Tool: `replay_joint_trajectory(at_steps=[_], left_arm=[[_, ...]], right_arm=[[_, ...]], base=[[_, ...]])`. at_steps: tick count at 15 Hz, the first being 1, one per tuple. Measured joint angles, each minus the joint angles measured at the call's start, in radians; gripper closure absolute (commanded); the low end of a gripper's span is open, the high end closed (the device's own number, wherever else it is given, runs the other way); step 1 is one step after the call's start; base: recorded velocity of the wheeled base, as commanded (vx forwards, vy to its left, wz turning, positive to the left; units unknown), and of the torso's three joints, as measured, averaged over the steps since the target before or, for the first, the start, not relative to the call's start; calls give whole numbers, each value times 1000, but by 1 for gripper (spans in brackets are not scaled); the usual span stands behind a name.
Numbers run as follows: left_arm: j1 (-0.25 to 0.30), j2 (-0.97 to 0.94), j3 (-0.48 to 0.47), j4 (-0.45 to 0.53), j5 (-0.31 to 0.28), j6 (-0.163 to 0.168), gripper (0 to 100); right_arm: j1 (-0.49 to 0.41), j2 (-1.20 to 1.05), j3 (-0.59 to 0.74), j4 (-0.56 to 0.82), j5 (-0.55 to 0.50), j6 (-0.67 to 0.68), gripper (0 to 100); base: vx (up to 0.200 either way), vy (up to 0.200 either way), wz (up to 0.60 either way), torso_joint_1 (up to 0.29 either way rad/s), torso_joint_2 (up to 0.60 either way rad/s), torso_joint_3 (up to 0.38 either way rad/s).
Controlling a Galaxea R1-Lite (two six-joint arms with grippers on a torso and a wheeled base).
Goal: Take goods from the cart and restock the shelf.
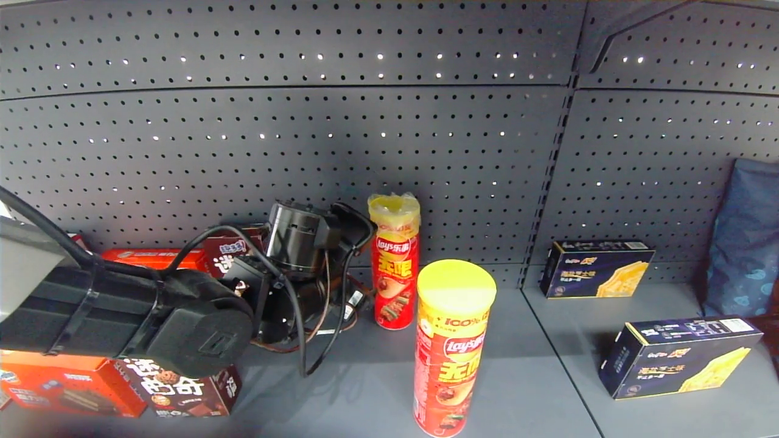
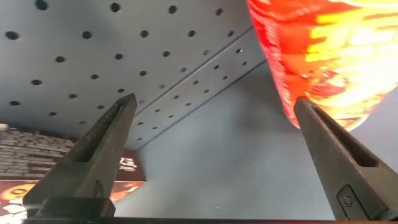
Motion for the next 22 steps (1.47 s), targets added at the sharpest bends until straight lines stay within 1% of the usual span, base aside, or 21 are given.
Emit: replay_joint_trajectory(at_steps=[5, 12, 13, 15, 18, 20, 22], left_arm=[[-29, 2, 2, 2, 0, -47, 0], [-61, 2, 4, 1, 4, -58, 0], [-67, 1, 13, 2, 11, -64, 0], [-72, -18, 39, 3, 17, -63, 0], [-57, -54, 73, 3, 18, -59, 0], [-26, -68, 76, 1, 19, -58, 0], [-8, -73, 65, -5, 36, -68, 0]], right_arm=[[0, 0, 0, 0, 0, 0, 0], [0, 0, 0, 0, 0, 0, 0], [0, 0, 0, 0, 0, 0, 0], [0, 0, 0, 0, 0, 0, 0], [0, 0, 0, 0, 0, 0, 0], [0, 0, 0, 0, 0, 0, 0], [0, 0, 0, 0, 0, 0, 0]], base=[[0, 0, 0, 0, 0, 0], [0, 0, 0, 0, 0, 0], [0, 0, 0, 0, 0, 0], [0, 0, 0, 0, 0, 0], [0, 0, 0, 0, 0, 0], [0, 0, 0, 0, 0, 0], [0, 0, 0, 0, 0, 0]])
